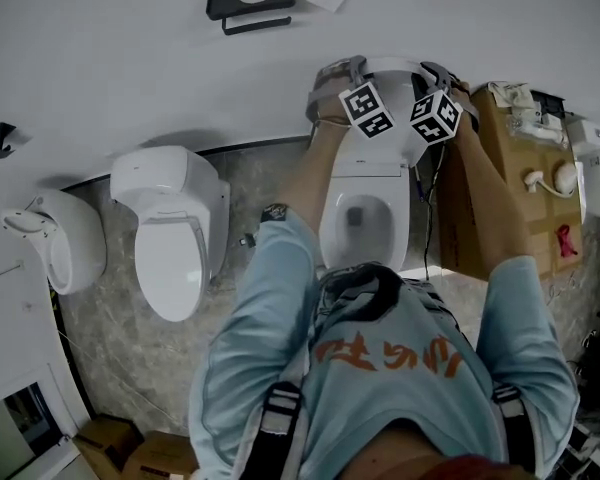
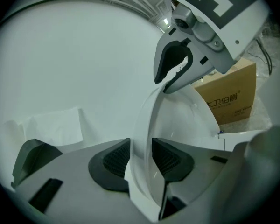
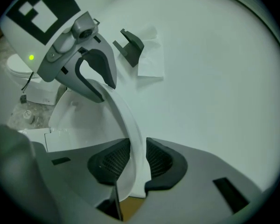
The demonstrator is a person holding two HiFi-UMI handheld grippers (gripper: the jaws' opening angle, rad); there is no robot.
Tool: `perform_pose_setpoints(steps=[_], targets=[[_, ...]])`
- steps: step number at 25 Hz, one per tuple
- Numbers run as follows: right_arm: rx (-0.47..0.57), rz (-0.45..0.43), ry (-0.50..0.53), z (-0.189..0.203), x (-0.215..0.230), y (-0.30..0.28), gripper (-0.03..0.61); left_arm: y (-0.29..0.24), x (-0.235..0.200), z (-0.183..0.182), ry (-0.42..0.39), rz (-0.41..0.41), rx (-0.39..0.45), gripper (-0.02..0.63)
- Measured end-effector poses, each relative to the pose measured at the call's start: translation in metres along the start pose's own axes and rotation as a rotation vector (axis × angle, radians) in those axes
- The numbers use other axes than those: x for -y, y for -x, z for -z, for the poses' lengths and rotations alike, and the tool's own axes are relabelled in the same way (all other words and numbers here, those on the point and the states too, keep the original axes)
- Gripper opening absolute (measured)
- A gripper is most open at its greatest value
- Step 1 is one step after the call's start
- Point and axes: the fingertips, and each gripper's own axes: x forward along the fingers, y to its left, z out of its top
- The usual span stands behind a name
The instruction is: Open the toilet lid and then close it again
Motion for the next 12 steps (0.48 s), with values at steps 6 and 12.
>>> perform_pose_setpoints(steps=[6, 12], targets=[[0.069, 0.017, -0.125, -0.008, 0.008, 0.031, 0.14, 0.028, -0.008, 0.005, 0.087, -0.036, 0.041, 0.196], [0.119, 0.035, -0.226, -0.002, -0.01, 0.08, 0.075, 0.082, 0.017, 0.007, 0.176, -0.061, 0.089, 0.161]])
